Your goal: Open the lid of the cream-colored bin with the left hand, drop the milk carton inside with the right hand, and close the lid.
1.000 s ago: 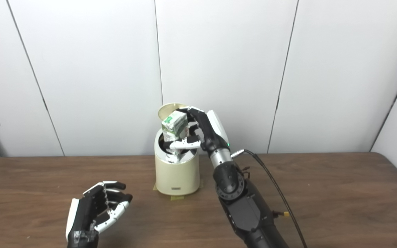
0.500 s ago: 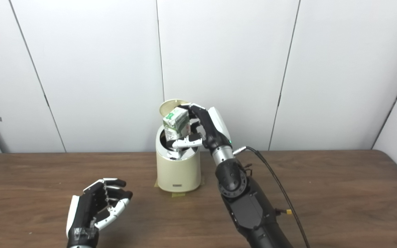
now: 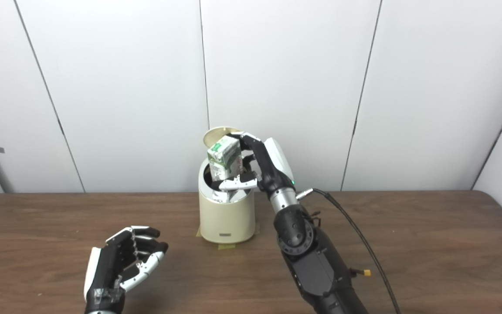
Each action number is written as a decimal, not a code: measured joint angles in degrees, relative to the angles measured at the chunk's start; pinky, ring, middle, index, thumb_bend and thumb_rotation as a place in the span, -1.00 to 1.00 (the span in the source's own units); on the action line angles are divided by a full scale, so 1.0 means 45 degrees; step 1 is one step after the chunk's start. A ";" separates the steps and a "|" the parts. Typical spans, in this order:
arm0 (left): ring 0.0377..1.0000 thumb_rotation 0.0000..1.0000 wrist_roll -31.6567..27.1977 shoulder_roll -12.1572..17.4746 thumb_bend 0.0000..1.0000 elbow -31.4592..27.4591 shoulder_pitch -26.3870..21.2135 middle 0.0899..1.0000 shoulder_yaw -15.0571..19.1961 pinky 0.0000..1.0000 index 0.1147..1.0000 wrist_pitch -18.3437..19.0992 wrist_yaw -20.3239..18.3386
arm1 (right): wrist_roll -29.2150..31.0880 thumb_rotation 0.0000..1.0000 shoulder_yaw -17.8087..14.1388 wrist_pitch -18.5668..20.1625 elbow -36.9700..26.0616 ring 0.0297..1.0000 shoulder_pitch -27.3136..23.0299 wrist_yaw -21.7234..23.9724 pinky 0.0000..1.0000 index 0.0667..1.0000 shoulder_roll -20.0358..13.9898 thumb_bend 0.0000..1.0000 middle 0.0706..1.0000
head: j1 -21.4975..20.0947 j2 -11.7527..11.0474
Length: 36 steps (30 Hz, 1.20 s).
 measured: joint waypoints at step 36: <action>-0.09 -1.00 0.0002 0.0270 0.03 0.0230 0.0003 -0.17 -0.0096 -0.23 -0.08 -0.0007 -0.0014 | -0.0540 -0.71 -0.0421 -0.0147 -0.2252 0.99 0.1150 -0.0376 0.92 0.95 -0.0619 0.69 1.00 | -0.0078 -0.0019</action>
